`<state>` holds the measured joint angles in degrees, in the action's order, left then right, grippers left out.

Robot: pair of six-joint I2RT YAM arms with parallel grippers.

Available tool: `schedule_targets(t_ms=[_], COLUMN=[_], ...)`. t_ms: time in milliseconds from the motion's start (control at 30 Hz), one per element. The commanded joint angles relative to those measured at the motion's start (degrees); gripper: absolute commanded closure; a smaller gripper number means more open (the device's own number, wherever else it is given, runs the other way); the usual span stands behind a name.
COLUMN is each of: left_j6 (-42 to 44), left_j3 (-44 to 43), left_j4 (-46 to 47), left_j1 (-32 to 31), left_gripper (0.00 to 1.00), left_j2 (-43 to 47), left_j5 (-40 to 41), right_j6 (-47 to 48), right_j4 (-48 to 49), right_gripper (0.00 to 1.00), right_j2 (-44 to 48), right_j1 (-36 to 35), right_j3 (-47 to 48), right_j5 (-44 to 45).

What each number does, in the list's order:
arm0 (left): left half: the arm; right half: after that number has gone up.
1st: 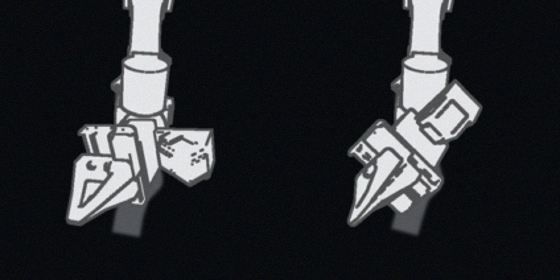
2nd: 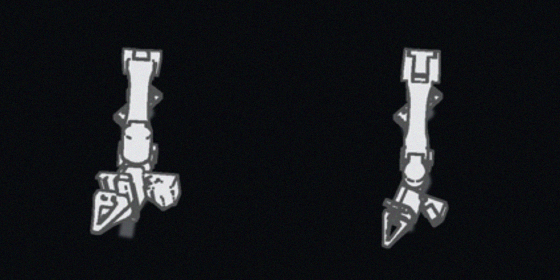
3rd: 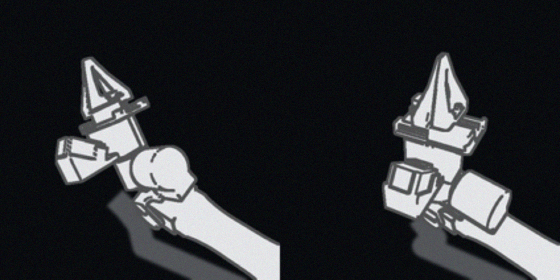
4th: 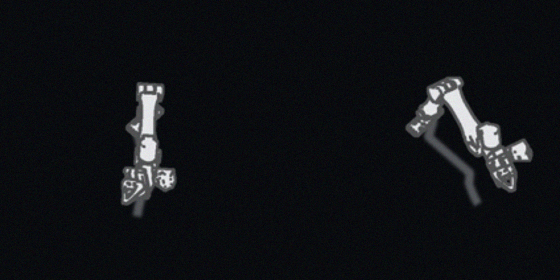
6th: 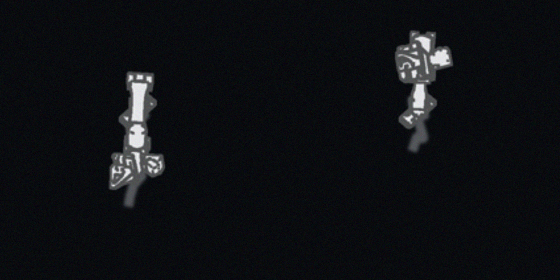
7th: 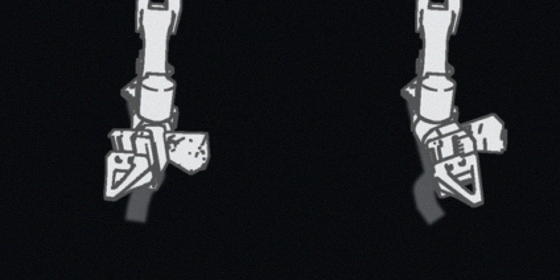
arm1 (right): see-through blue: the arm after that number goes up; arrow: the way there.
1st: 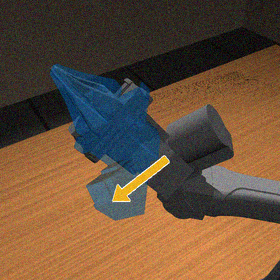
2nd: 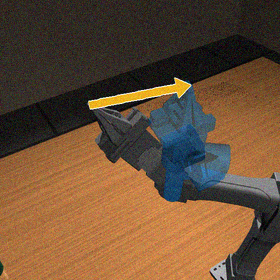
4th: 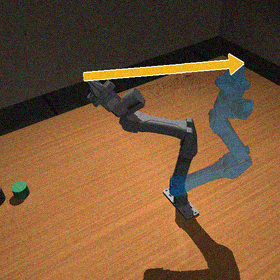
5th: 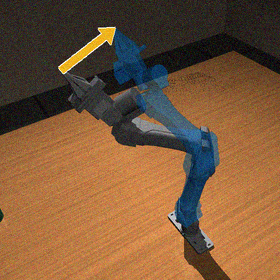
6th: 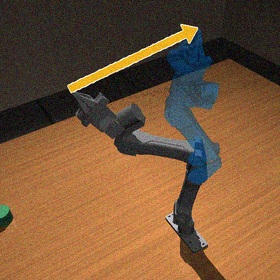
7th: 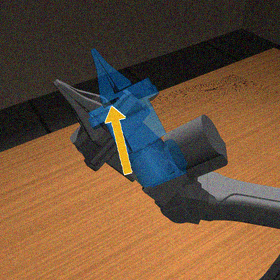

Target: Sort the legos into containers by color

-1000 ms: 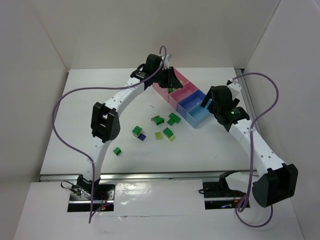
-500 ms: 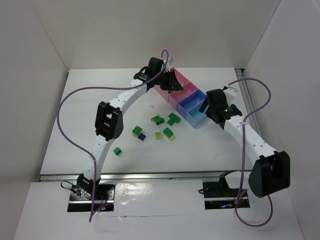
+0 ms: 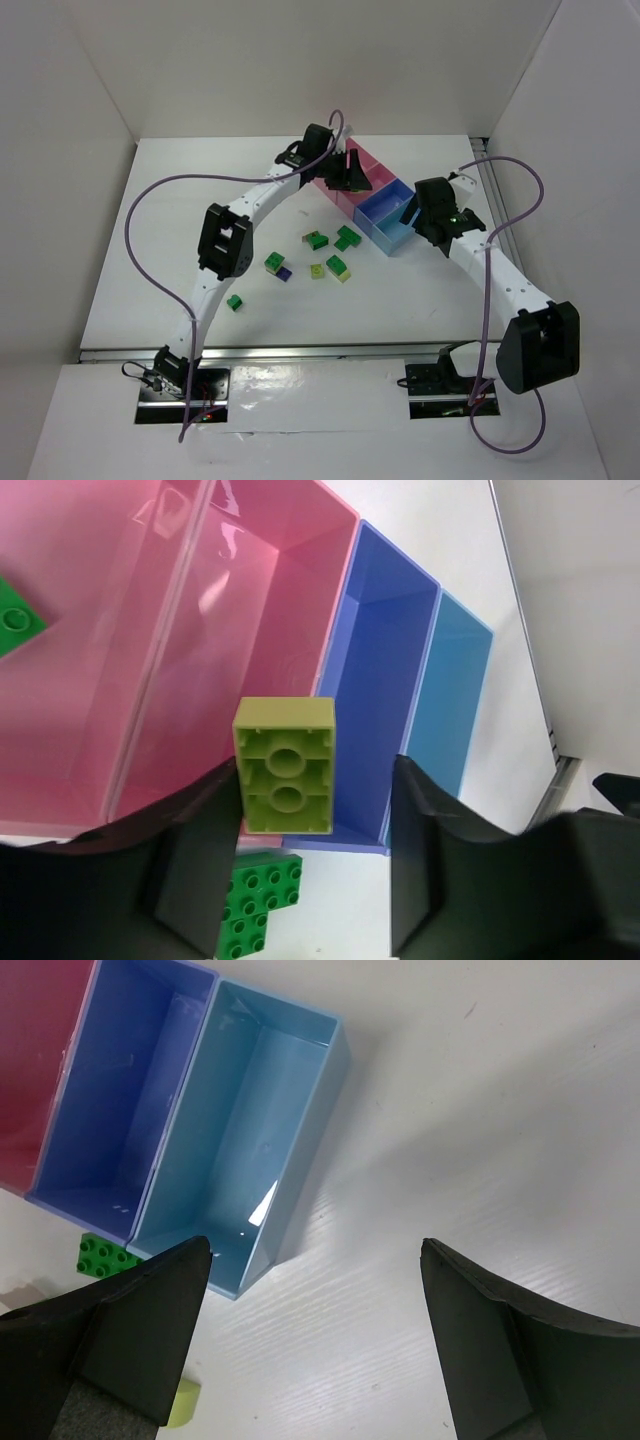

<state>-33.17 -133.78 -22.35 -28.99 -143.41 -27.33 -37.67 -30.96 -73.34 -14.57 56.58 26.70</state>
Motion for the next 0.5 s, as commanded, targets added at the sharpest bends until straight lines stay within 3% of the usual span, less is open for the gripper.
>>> schedule_targets(t_ms=[0, 133, 300, 467], left_j6=[-0.3, 0.2, 0.7, 3.8], left_j3=[-2.6, -2.6, -2.6, -0.8], left_j4=[2.1, 2.7, 2.1, -2.0], left_j1=[-0.3, -0.3, -0.3, 0.2], left_gripper=[0.36, 0.34, 0.20, 0.19], left_j2=[-0.4, 1.2, 4.2, 10.8], left_j5=[-2.5, -2.5, -1.9, 2.8], right_j6=[-0.6, -0.6, 0.5, 6.9], right_j4=[0.2, 0.2, 0.2, 3.7], right_gripper=[0.07, 0.07, 0.07, 0.07], right_j2=[1.7, 1.7, 1.2, 0.7], right_j1=[0.4, 0.4, 0.4, -0.2], right_j3=[1.7, 2.2, 2.7, 2.7], right_j5=[1.3, 1.3, -0.1, -7.5])
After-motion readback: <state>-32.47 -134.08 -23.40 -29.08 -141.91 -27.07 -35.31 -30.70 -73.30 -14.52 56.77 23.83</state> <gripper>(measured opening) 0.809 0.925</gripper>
